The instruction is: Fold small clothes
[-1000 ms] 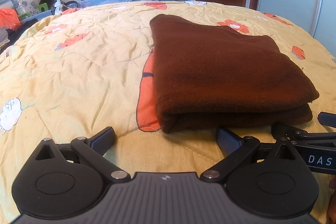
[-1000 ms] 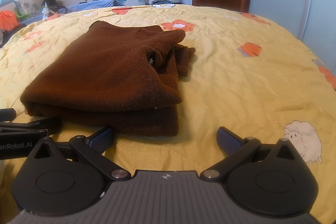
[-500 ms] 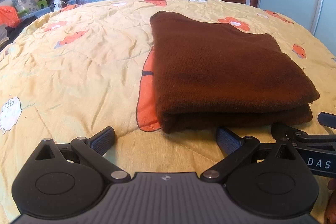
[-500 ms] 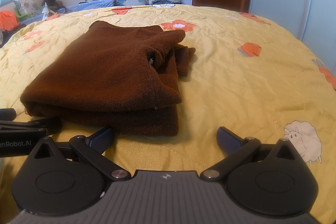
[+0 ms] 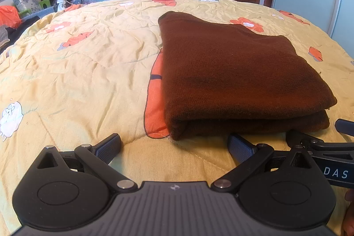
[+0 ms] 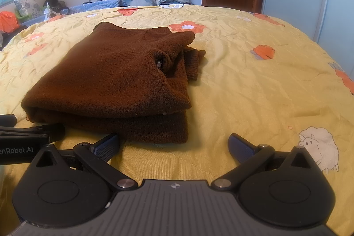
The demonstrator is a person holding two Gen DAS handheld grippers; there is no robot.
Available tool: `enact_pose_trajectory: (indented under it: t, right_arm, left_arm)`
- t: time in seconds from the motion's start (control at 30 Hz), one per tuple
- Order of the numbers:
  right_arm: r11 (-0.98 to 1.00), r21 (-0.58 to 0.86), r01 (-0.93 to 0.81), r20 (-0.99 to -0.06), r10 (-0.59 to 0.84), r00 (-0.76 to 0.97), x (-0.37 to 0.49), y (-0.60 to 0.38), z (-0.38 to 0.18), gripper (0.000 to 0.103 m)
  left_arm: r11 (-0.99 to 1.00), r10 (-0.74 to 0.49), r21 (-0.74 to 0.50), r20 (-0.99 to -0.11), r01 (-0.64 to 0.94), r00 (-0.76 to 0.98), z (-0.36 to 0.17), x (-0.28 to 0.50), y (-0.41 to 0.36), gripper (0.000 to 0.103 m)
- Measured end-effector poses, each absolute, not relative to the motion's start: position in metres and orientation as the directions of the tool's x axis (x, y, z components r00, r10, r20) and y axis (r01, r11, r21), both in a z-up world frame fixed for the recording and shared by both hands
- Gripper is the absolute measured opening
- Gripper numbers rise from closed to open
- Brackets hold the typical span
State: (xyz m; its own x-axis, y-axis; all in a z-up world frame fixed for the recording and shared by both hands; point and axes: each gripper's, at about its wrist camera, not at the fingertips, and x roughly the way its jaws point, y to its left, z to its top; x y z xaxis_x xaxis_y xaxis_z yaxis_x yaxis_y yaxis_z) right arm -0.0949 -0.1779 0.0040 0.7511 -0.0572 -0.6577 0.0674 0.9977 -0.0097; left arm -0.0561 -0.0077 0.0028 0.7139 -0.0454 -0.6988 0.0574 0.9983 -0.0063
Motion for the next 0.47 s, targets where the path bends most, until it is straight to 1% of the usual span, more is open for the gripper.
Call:
enact_pose_trajectory:
  t: [0.23,0.3,0.4,0.47]
  right_arm:
    - [0.998,-0.007,0.066,-0.658,-0.054,0.751,-0.095,-0.179,0.004,0.103]
    - [0.998,0.011,0.069,-0.657,-0.045,0.753,-0.097,-0.182,0.007,0.103]
    - [0.991,0.089,0.101,-0.607,-0.027,0.794,-0.103,-0.209,0.023,0.103]
    - [0.985,0.105,0.139,-0.573,-0.054,0.818,-0.100,-0.236,0.033,0.103]
  left_arm:
    - [0.998,-0.055,-0.007,-0.689,0.068,0.723,0.005,-0.061,-0.005,0.103]
    - [0.997,-0.044,0.015,-0.653,0.070,0.756,0.013,-0.071,0.000,0.103]
    - [0.996,-0.031,0.046,-0.606,0.074,0.795,0.030,-0.082,0.020,0.103]
    - [0.996,0.002,0.075,-0.579,0.051,0.815,0.035,-0.076,0.046,0.103]
